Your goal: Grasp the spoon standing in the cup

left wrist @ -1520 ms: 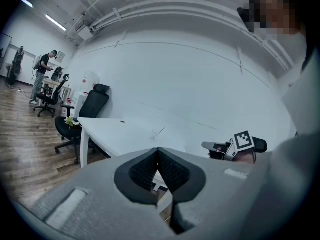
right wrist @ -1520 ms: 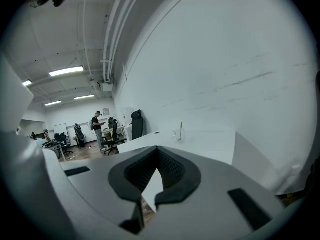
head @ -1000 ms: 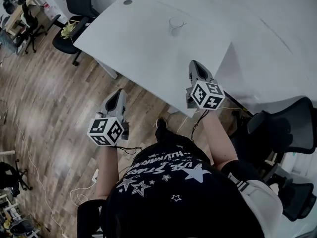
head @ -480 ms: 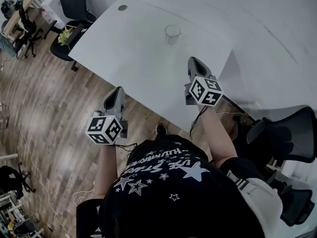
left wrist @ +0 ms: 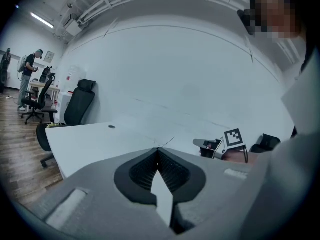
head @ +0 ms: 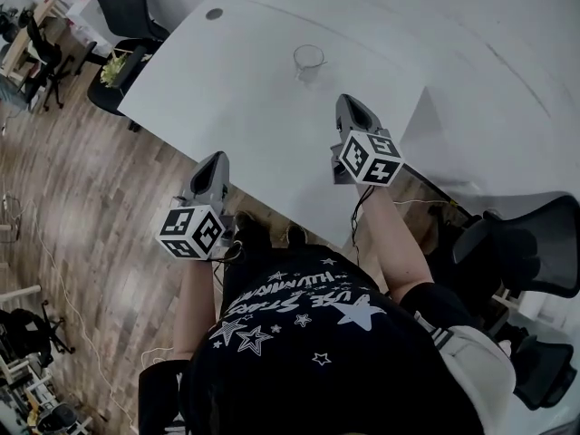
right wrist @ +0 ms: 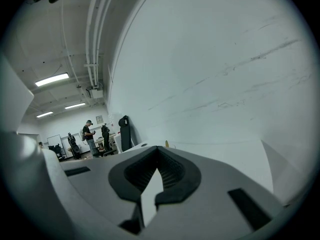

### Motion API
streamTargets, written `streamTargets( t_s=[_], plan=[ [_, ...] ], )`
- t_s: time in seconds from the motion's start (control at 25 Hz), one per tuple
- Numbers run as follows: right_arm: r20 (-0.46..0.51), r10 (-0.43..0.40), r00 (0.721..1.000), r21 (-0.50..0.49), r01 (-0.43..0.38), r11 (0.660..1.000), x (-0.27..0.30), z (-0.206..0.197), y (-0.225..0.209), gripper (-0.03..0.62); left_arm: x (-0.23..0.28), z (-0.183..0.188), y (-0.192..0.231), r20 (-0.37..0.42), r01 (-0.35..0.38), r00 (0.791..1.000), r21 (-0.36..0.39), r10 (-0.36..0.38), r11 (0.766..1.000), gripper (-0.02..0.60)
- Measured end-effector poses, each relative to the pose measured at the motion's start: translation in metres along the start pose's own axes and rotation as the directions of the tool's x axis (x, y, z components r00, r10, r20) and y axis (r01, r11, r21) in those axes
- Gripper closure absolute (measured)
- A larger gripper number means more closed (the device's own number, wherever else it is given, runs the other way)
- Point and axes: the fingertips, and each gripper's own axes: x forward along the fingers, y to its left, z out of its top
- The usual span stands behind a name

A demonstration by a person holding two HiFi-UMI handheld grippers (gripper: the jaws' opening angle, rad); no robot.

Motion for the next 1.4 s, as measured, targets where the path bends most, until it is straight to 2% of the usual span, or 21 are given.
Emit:
streamTargets(
  t_s=[0.48,0.8,1.12,1.4],
  plan=[
    [-0.002,-0.07,0.998,0.004,0.07,0.998,0.03,0.003,-0.008,0.585,0.065,0.02,0.019,-0.035,0.125,0.992,0.026,-0.124,0.992,0.574],
    [-0.04,-0.133,0.99,-0.019,0.133,0.991,0.063,-0.003,-0.017,0.585,0.115,0.031,0.038,-0.081,0.205,0.976,0.016,-0.203,0.979,0.574],
    [-0.051,-0.179,0.983,0.006,0.179,0.984,0.088,-0.013,-0.023,0.585,0.15,0.03,0.053,-0.13,0.26,0.957,0.002,-0.258,0.966,0.574],
    [-0.062,-0.193,0.979,0.014,0.195,0.981,0.102,-0.022,-0.026,0.534,0.171,0.025,0.059,-0.156,0.293,0.944,-0.012,-0.291,0.956,0.574]
  ],
)
